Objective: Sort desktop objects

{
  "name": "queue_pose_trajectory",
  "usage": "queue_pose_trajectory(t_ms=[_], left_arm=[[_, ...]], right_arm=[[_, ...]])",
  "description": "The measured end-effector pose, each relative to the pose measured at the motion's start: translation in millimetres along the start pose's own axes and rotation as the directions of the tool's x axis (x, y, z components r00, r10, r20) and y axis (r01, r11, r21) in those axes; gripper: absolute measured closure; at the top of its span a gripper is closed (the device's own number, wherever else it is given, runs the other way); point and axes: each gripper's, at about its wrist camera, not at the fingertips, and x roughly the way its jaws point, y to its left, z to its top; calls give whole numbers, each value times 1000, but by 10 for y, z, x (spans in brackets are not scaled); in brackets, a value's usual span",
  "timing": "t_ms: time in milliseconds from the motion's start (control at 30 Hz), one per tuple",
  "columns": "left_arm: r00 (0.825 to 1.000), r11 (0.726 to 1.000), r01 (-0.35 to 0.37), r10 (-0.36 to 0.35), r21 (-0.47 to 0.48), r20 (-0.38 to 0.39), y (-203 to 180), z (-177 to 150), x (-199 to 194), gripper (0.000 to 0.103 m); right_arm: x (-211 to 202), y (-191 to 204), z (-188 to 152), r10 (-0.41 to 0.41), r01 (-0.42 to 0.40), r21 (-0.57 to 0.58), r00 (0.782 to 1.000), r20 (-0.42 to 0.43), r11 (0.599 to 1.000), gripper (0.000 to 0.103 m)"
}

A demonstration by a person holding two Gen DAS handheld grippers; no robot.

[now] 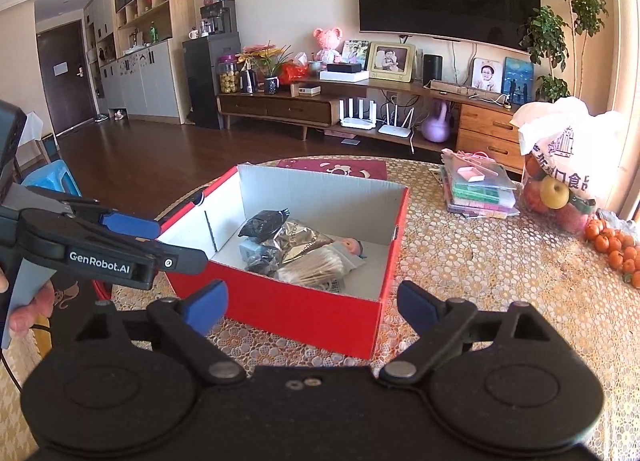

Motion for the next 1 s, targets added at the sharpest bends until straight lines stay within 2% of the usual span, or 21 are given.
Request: queue_pose_trajectory(t_ms=[100,200,1000], left_arm=[[1000,1000,5,-5,-5,3,-10,-28,-9,14],[1000,1000,-5,6,-8,10,-19,-56,-16,0],[998,999,-53,52,15,17,-120,-198,-85,0]], right_arm=[[-43,-18,-30,-5,5,10,1000,8,1000,6],[-82,-21,-59,-11,11,15,1000,14,1000,2],[-151,-37,-167,-13,13,16,1000,13,1000,1]])
